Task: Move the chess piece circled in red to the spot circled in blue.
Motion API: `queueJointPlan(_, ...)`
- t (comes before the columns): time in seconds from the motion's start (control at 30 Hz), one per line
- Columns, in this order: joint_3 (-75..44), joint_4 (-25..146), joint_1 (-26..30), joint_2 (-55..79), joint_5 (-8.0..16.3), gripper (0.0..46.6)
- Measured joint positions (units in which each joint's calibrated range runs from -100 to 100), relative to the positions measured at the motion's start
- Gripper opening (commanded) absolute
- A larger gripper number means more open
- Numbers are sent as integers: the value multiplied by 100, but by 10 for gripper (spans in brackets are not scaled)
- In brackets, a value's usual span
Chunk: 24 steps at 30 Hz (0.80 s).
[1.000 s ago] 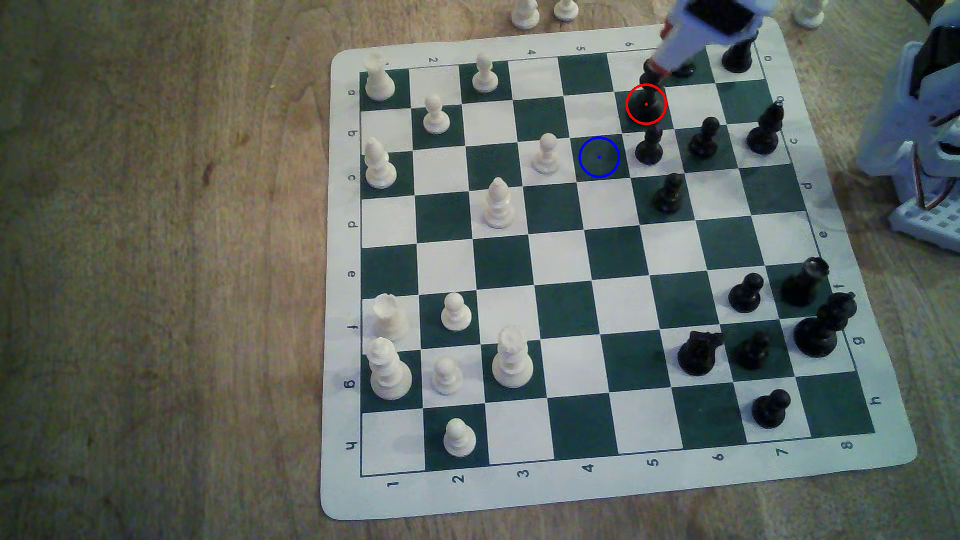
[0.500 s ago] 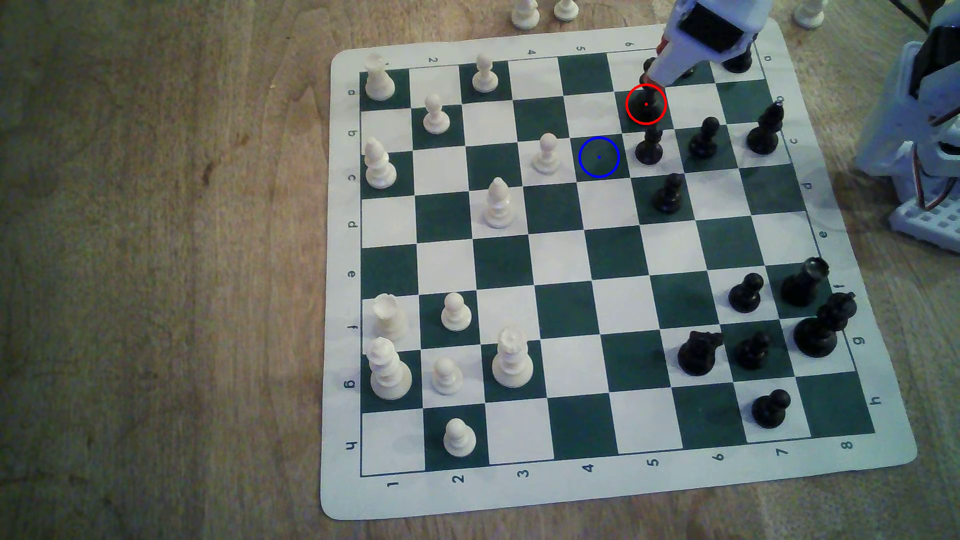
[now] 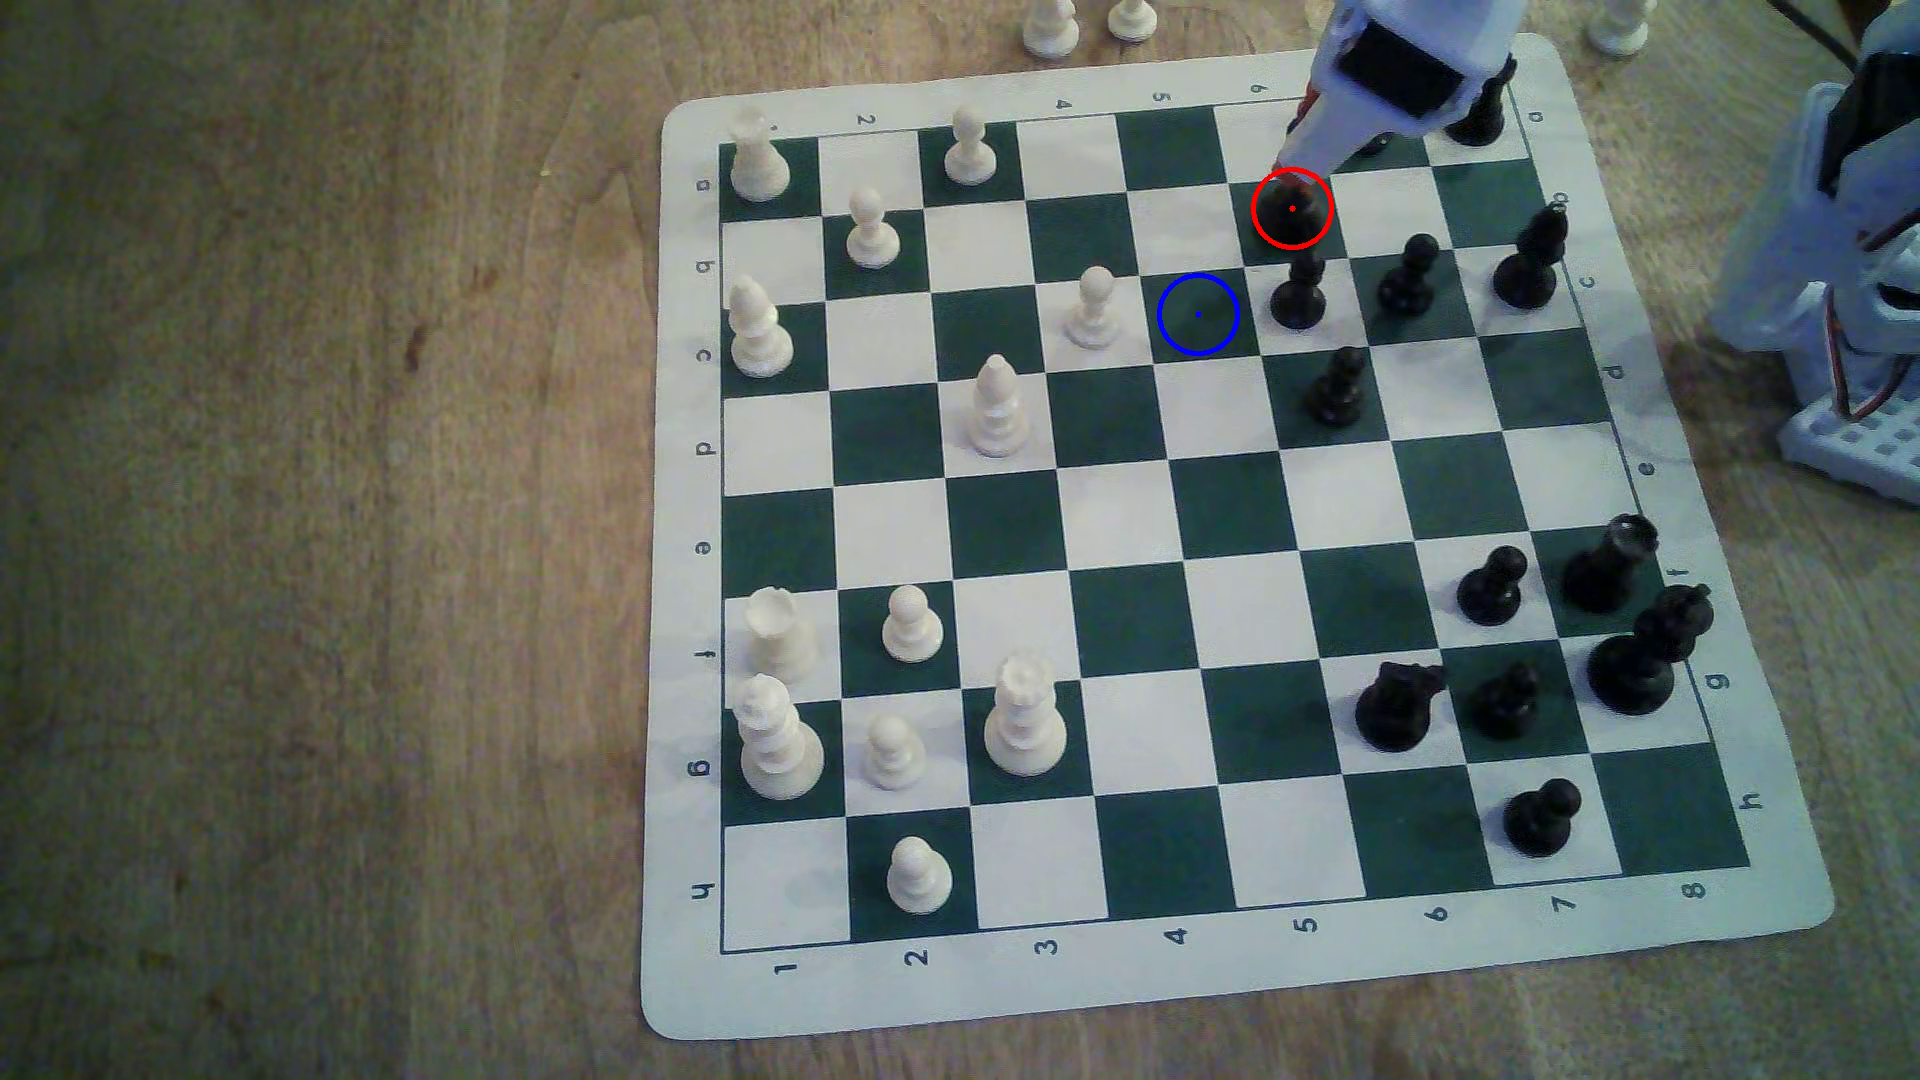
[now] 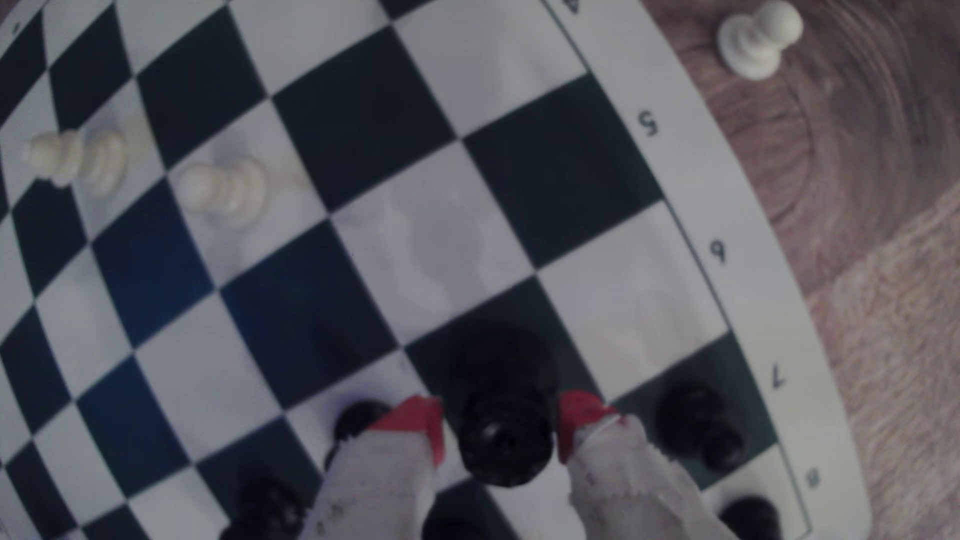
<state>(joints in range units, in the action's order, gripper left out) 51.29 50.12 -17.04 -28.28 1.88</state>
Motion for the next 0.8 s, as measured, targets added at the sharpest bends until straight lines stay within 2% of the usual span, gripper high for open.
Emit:
queueJointPlan(0.2, 108, -32, 0, 8, 0, 90)
queueJointPlan(0.33, 108, -32, 0, 8, 0, 51)
queueJointPlan(0.5, 108, -56, 0, 67, 0, 36)
queueJointPlan(0.6, 108, -64, 29, 75, 0, 3)
queueJointPlan(0.8, 108, -64, 66, 75, 39, 3)
